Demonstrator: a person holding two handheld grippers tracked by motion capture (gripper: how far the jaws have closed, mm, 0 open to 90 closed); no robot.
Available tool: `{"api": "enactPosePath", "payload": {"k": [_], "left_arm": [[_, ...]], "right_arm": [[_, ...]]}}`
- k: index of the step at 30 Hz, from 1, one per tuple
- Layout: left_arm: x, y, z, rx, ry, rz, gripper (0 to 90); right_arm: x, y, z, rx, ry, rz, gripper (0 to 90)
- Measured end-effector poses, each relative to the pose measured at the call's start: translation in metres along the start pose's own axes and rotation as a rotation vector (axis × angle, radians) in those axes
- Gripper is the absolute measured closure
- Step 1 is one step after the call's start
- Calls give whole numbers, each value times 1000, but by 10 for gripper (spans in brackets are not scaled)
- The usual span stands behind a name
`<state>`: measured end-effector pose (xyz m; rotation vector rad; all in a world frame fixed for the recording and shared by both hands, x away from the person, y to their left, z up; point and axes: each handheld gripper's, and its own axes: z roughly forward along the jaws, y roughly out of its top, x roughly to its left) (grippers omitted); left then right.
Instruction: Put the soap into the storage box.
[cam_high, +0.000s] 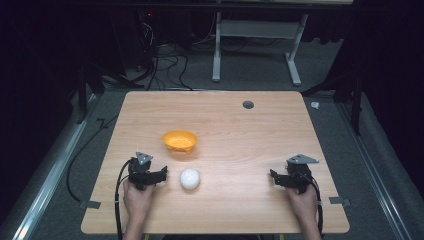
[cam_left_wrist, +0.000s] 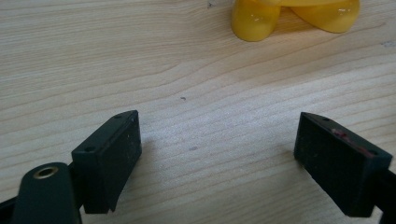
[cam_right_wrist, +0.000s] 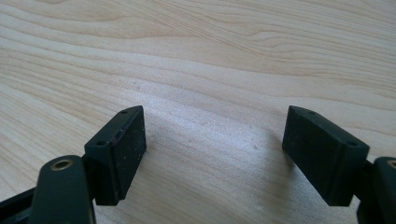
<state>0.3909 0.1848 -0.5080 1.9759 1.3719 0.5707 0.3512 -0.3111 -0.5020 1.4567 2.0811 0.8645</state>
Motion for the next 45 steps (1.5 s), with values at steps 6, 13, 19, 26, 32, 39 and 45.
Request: {"api": "enactPosePath", "payload": {"k": [6,13,19,26,32,39,45], "left_arm": [[0,0,0,0,0,0,154],[0,0,0,0,0,0,154],[0,0,0,-1,0,0,156],[0,0,-1,-3,-3,-2,159],[1,-1,-1,-5,8,-14,158],[1,0,-5,-25,-1,-13,174],[-4,0,-13,-42,-23,4,201]], "right_arm": [[0,0,0,0,0,-1,225],[0,0,0,0,0,-1,225],[0,0,0,0,0,0,224],[0,0,0,0,1,0,224],[0,0,0,2,0,1,225],[0,0,0,1,0,0,225],[0,0,0,0,0,-1,225]]}}
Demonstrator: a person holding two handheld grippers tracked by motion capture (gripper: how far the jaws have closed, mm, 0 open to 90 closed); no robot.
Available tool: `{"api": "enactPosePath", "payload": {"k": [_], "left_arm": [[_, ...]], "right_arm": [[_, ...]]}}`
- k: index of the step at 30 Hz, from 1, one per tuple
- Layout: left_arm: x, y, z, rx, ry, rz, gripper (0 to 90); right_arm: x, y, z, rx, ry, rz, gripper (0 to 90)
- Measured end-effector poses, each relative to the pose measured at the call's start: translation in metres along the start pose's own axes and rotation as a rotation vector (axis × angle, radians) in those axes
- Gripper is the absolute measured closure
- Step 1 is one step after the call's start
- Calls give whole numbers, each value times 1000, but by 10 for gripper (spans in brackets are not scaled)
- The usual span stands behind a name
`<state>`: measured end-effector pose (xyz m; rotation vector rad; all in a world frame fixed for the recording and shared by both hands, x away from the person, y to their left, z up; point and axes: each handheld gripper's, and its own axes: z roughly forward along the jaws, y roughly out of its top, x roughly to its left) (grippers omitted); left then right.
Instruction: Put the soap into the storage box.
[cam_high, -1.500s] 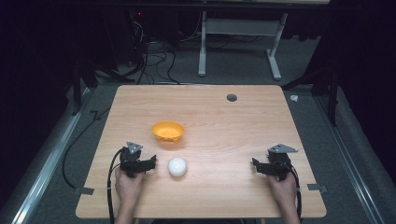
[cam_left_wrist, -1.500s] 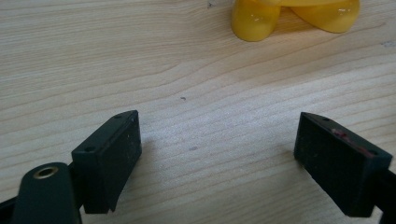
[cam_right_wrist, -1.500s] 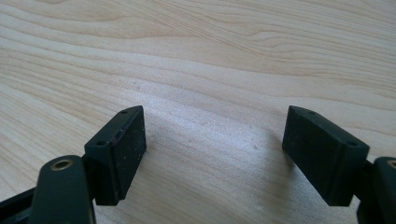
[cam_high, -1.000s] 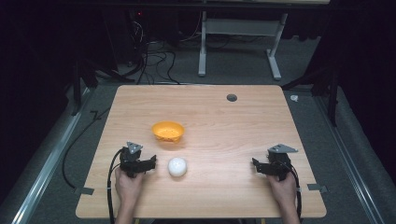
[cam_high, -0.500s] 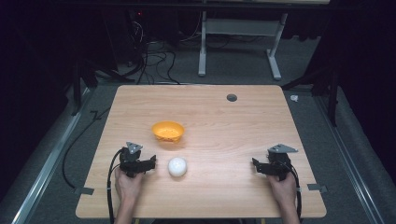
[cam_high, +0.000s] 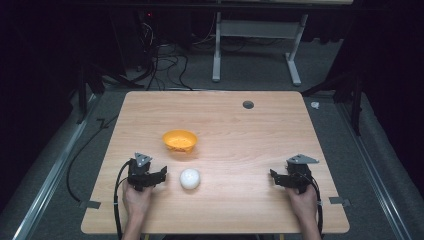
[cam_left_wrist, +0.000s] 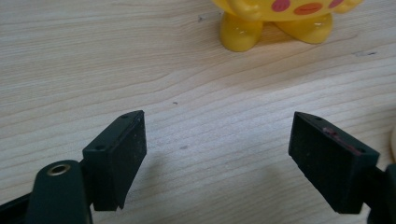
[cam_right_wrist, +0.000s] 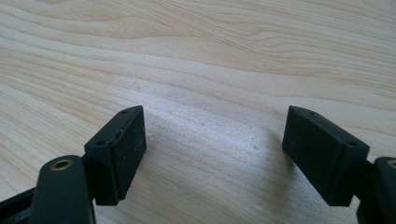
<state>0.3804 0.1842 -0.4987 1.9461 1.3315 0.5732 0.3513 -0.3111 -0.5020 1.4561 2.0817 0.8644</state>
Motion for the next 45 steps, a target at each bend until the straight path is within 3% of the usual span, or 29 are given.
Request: {"api": "enactPosePath", "payload": {"k": [21,26,32,45], "left_arm": [[-26,10,-24,-54,-112,52,195],[-33,11,-27,-49,-123,74,191],[-47,16,-30,-53,-165,108,183],[-65,16,-26,-31,-218,141,155]], "right_arm": [[0,0,0,0,0,0,225],[0,0,0,0,0,0,225],[0,0,0,0,0,-1,225],[0,0,0,1,0,-3,225]]}}
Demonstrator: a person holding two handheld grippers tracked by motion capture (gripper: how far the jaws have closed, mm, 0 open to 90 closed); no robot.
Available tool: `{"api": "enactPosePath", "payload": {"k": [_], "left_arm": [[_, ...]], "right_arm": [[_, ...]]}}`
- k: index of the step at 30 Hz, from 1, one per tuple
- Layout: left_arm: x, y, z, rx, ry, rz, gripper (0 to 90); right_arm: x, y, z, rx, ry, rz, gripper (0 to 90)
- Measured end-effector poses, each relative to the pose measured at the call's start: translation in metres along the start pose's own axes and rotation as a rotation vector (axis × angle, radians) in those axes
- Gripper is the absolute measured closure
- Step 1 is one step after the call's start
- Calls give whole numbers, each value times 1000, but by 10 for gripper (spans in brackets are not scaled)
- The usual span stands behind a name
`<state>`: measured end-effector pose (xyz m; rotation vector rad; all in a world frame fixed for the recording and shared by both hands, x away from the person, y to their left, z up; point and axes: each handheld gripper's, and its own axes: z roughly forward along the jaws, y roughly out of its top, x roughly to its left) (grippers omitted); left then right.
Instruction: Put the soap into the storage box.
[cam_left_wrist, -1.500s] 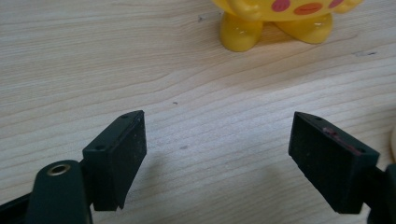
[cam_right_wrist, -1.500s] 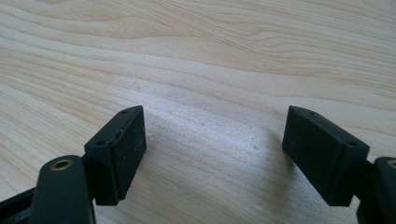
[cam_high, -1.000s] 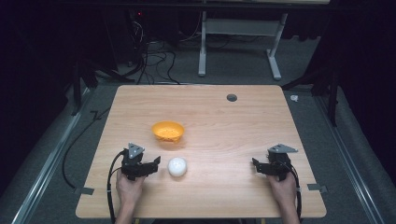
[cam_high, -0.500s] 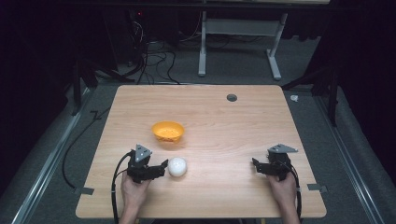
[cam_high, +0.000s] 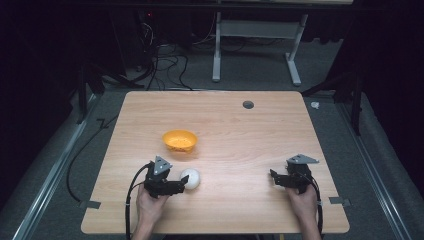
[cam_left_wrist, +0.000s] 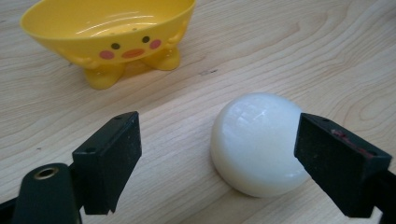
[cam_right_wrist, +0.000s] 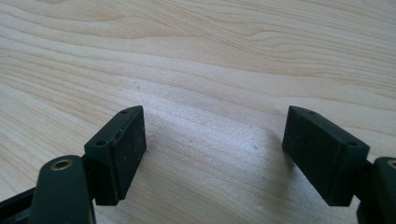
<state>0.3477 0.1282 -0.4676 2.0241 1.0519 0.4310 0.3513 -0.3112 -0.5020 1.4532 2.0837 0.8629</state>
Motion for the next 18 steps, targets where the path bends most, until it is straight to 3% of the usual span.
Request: {"api": "enactPosePath", "payload": {"k": [9,18], "left_arm": [[-12,1,12,42,-14,39,145],[-18,0,24,78,-29,44,129]], "right_arm": [[0,0,0,0,0,3,225],[0,0,0,0,0,1,224]]}}
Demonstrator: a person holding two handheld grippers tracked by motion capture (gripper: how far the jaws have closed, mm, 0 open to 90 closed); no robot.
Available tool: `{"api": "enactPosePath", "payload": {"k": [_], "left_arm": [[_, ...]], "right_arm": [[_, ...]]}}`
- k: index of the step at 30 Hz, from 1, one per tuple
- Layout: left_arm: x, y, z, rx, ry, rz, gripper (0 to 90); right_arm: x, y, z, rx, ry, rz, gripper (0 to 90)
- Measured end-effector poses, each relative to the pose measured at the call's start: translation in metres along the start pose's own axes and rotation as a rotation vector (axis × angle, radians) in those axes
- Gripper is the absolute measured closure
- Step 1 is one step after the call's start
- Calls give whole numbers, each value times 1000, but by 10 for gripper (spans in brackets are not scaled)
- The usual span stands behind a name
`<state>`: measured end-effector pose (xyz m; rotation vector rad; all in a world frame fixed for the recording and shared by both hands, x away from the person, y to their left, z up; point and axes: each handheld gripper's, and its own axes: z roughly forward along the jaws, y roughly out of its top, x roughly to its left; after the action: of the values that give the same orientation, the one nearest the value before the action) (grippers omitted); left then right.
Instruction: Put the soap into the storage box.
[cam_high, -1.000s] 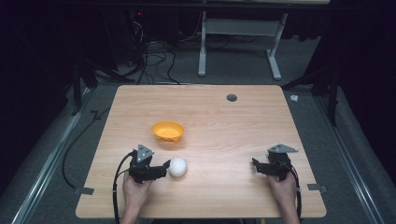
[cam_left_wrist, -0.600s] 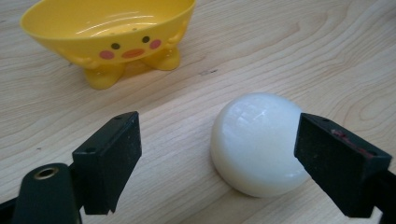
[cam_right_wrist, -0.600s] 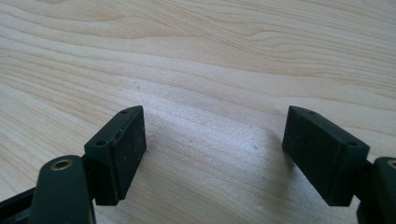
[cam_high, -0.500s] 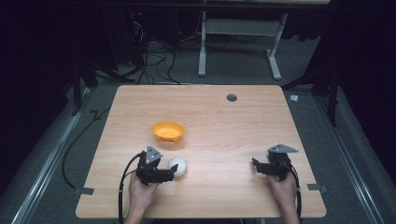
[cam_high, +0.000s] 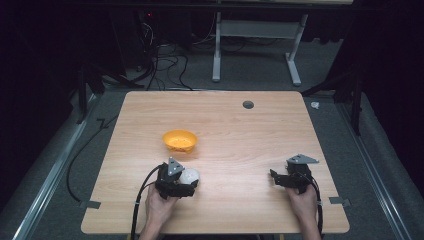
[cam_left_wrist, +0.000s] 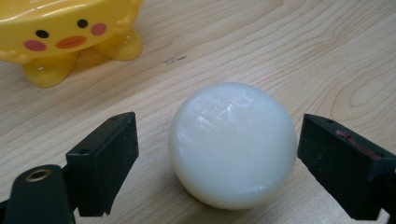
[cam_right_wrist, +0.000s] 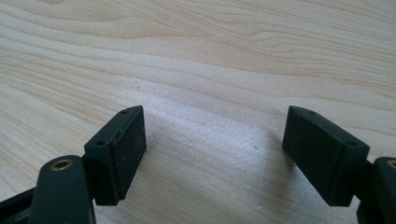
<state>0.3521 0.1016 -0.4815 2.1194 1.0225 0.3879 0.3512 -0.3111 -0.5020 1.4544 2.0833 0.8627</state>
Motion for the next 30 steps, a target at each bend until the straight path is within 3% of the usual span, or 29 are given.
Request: {"api": "enactPosePath", "payload": {"k": [20,30], "left_arm": [[-6,-6,22,63,35,26,129],[-6,-7,25,37,25,15,164]], "right_arm": [[0,0,0,0,0,-1,224],[0,0,0,-1,0,2,225]]}}
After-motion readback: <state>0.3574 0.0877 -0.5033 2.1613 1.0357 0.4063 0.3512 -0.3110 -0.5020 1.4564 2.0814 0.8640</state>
